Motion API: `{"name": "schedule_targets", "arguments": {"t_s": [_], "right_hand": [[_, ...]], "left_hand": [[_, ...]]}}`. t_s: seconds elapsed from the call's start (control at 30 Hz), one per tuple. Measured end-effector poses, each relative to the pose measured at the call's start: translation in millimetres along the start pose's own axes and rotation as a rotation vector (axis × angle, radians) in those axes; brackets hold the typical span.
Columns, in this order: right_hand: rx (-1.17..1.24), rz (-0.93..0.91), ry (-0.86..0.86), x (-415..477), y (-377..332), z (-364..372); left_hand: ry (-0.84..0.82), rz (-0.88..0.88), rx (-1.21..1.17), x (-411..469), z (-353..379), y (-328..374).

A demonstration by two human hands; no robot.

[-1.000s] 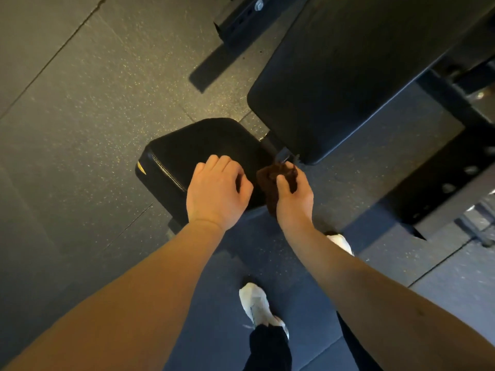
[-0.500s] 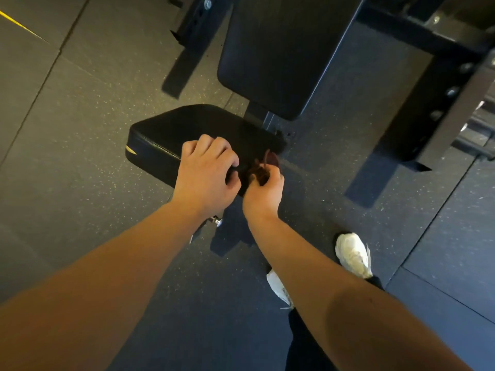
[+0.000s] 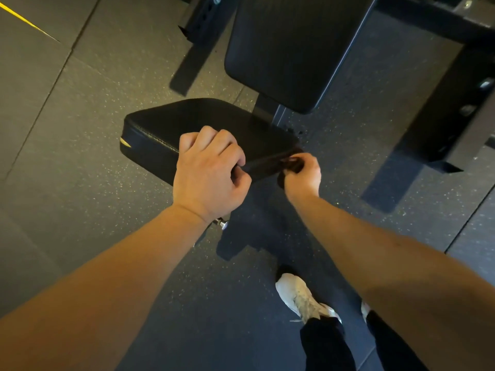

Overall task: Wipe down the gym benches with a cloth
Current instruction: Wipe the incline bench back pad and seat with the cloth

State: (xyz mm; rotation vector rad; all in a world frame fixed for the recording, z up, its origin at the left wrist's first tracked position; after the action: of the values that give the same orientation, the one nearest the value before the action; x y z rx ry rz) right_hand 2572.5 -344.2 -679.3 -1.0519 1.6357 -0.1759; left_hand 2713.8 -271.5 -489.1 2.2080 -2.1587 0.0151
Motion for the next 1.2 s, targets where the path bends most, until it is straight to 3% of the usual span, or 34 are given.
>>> {"name": "schedule_targets", "arguments": {"t_s": [0.17, 0.33, 0.5, 0.67, 0.8, 0.97, 1.13, 1.2], "right_hand": [[0.151, 0.235, -0.045, 43, 3, 11], [0.263, 0.321, 0.072, 19, 1, 9], [0.355, 0.262, 0.013, -16, 7, 5], [0.454, 0.452, 0.051, 33, -3, 4], [0.528, 0.535, -0.050, 45, -5, 12], [0.494, 0.554, 0.027, 7, -5, 14], [0.405, 0.417, -0.109, -44, -3, 20], [0.438, 0.429, -0.038, -30, -6, 11]], "left_hand": [[-0.008, 0.001, 0.023, -1, 4, -1], [-0.046, -0.004, 0.031, 1, 5, -1], [-0.052, -0.029, 0.036, 1, 5, -3], [-0.072, -0.024, 0.048, 1, 7, -2], [-0.068, -0.027, 0.050, 1, 10, -3], [-0.112, -0.035, 0.048, 2, 9, -3], [-0.131, -0.050, 0.029, 2, 8, -3], [-0.127, -0.052, 0.023, 2, 7, -2]]}}
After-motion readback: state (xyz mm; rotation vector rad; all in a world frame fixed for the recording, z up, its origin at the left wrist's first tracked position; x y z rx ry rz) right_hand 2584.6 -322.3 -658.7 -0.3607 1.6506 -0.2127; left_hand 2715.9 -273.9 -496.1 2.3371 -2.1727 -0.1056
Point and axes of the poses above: each hand's wrist, its own x-axis towards the middle knuckle, its own z-axis out of the palm, y = z × x, the point moved 6 cm from there along x, towards the middle knuckle, and after that the axes turned 10 degrees about z, right-handed, at the moved point
